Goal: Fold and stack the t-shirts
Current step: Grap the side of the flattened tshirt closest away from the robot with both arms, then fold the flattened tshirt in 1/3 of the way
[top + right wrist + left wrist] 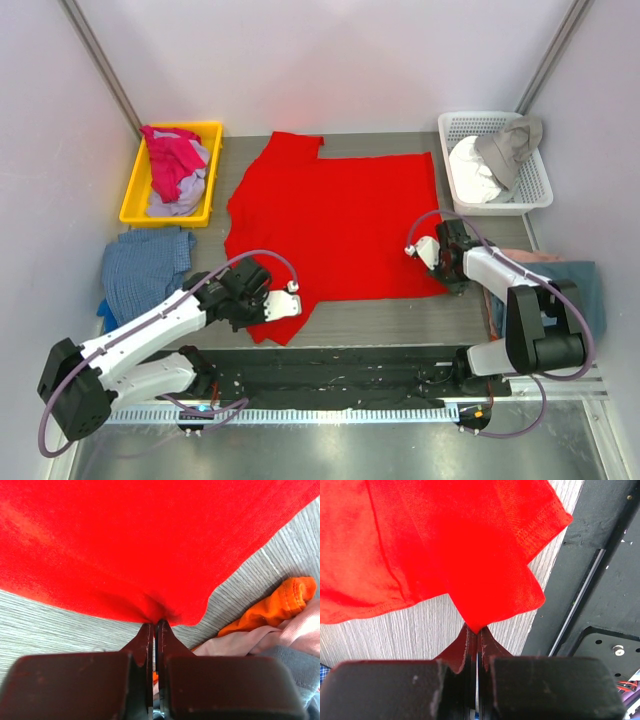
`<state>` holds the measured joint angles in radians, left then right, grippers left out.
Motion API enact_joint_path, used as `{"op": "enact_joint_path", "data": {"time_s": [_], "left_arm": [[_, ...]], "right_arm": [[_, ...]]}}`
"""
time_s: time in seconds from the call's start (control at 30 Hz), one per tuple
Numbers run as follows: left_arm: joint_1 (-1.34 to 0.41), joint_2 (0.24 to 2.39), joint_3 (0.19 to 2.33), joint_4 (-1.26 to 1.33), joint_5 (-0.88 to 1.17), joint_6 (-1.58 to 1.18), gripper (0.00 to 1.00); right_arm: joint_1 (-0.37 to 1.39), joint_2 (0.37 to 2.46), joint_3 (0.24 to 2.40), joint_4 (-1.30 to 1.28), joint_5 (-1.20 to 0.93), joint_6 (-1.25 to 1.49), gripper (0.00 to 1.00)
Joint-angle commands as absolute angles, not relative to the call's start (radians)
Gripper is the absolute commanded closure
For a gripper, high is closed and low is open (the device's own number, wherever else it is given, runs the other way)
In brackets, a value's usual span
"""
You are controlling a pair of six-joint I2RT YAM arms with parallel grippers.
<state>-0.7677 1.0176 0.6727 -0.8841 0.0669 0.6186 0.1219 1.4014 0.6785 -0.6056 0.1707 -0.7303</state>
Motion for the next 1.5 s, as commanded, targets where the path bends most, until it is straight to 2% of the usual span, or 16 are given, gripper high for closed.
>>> {"op": "enact_joint_path", "data": {"time_s": [0.0, 0.43, 0.7, 1.2, 1.47], "left_arm": [[-0.773, 0.973, 0.681, -0.914, 0.069, 0.597, 1.00], [-0.772, 0.882, 0.687, -1.052, 0.089, 0.600, 1.00], [-0.772, 0.876, 0.704, -1.055, 0.068, 0.612, 1.00], [-0.767, 1.002, 0.811, -0.894, -0.054, 0.698, 1.00], [-0.697, 1.091, 0.890, -0.864, -0.032, 0.755, 1.00]], "right_arm": [[0.117, 1.376, 0.626, -0.554, 0.063, -0.715, 0.99], [0.117, 1.157, 0.669, -0.807, 0.049, -0.729, 0.99], [0.117, 1.088, 0.701, -0.857, 0.052, -0.729, 0.99], [0.117, 1.321, 0.945, -0.799, 0.064, -0.739, 0.99], [0.117, 1.459, 1.035, -0.782, 0.077, -0.767, 0.99]]}}
